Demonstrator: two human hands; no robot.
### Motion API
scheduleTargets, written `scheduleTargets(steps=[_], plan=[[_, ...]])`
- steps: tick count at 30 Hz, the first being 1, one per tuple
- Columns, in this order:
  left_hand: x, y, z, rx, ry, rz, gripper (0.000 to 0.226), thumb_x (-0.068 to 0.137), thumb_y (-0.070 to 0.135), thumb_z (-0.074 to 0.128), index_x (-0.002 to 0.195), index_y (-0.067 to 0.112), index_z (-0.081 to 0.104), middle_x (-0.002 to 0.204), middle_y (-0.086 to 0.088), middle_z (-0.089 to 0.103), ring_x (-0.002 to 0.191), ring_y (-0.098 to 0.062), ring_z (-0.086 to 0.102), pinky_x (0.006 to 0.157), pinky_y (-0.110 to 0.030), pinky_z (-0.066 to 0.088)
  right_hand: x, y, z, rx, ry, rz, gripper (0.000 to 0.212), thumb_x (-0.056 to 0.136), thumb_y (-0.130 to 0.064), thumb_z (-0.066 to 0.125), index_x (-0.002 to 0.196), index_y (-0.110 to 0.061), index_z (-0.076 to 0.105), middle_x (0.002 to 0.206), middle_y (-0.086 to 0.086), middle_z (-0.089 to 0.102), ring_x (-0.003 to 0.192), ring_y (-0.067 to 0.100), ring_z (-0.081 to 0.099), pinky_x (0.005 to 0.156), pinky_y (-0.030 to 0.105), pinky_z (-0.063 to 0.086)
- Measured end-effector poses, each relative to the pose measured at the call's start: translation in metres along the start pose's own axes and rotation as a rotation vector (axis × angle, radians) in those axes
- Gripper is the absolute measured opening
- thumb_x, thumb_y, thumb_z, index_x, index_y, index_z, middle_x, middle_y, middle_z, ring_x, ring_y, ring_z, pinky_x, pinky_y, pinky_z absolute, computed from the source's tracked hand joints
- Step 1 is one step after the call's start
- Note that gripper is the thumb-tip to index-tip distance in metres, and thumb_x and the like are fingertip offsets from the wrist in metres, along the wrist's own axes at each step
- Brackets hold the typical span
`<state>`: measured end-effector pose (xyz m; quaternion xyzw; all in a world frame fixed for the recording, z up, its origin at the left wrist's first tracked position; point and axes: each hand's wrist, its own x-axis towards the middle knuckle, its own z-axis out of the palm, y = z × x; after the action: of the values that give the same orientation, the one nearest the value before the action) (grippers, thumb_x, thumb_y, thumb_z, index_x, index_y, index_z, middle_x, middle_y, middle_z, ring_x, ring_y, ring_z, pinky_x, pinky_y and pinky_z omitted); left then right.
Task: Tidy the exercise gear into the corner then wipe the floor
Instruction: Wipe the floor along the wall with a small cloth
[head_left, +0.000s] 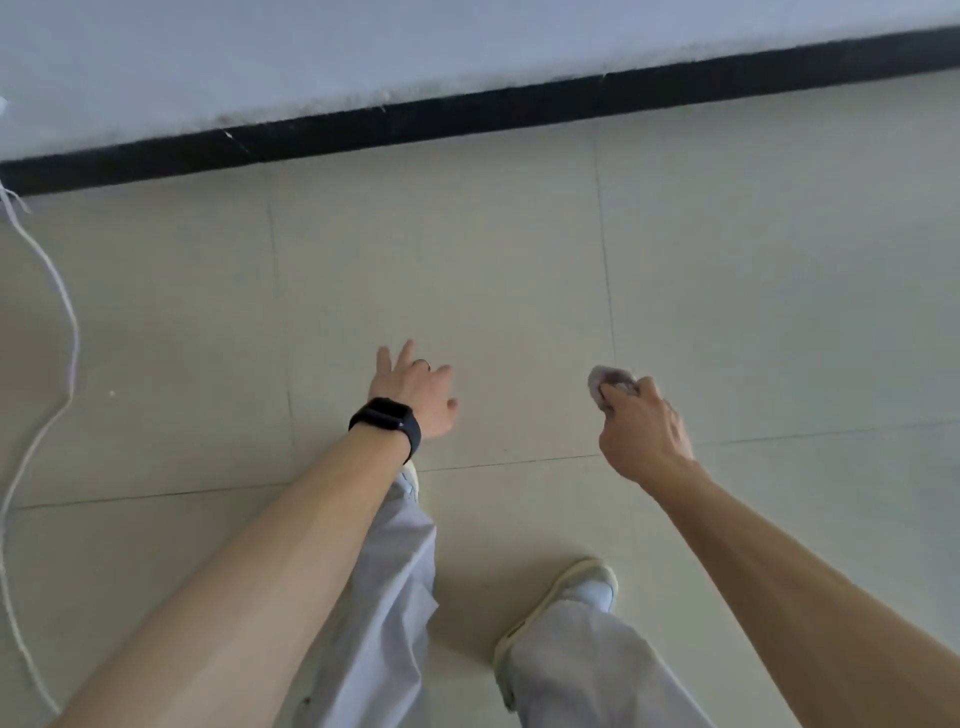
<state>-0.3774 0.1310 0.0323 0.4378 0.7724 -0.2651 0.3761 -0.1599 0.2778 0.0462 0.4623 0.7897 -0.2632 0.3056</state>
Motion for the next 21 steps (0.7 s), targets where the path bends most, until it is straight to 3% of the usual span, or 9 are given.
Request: scheduleTargets(steps=[3, 10, 16, 21], plan=[[-0.075, 0.014, -0.063, -0.007, 0.001, -0.011, 0.053, 0.097, 0.045, 0.036, 0.146, 0.025, 0.040, 0.148, -0.008, 0.047, 0.150, -0.031, 0.011, 0.114, -0.055, 0.015, -0.090, 0.019, -0.064, 0.129, 0.099, 0.042, 0.033, 0.100, -0.016, 0.043, 0.130, -0.027, 0.054, 0.125, 0.009, 0.044, 0.105, 0.034, 0.055, 0.084, 0.038, 0.044], [-0.251, 0.074, -0.253, -0.055, 0.166, 0.070, 0.047, 0.096, 0.039, 0.036, 0.141, 0.025, 0.041, 0.144, -0.010, 0.049, 0.144, -0.030, 0.023, 0.109, -0.055, 0.024, -0.290, 0.063, -0.259, 0.282, 0.390, 0.053, 0.042, 0.104, -0.026, 0.045, 0.145, -0.032, 0.049, 0.126, 0.007, 0.048, 0.099, 0.032, 0.060, 0.079, 0.034, 0.047], [-0.396, 0.174, -0.427, -0.035, 0.472, 0.447, 0.052, 0.097, 0.038, 0.036, 0.148, 0.032, 0.033, 0.153, -0.003, 0.041, 0.149, -0.026, 0.018, 0.111, -0.057, 0.024, -0.452, 0.113, -0.394, 0.369, 0.817, 0.149, 0.040, 0.102, -0.025, 0.051, 0.141, -0.027, 0.056, 0.118, 0.007, 0.052, 0.093, 0.034, 0.061, 0.079, 0.037, 0.051], [-0.525, 0.264, -0.519, 0.043, 0.726, 0.806, 0.052, 0.099, 0.047, 0.036, 0.150, 0.036, 0.034, 0.156, 0.001, 0.038, 0.150, -0.022, 0.018, 0.118, -0.047, 0.018, -0.573, 0.153, -0.438, 0.345, 1.197, 0.280, 0.033, 0.099, -0.019, 0.058, 0.131, -0.020, 0.065, 0.103, 0.007, 0.057, 0.077, 0.031, 0.062, 0.067, 0.027, 0.041]])
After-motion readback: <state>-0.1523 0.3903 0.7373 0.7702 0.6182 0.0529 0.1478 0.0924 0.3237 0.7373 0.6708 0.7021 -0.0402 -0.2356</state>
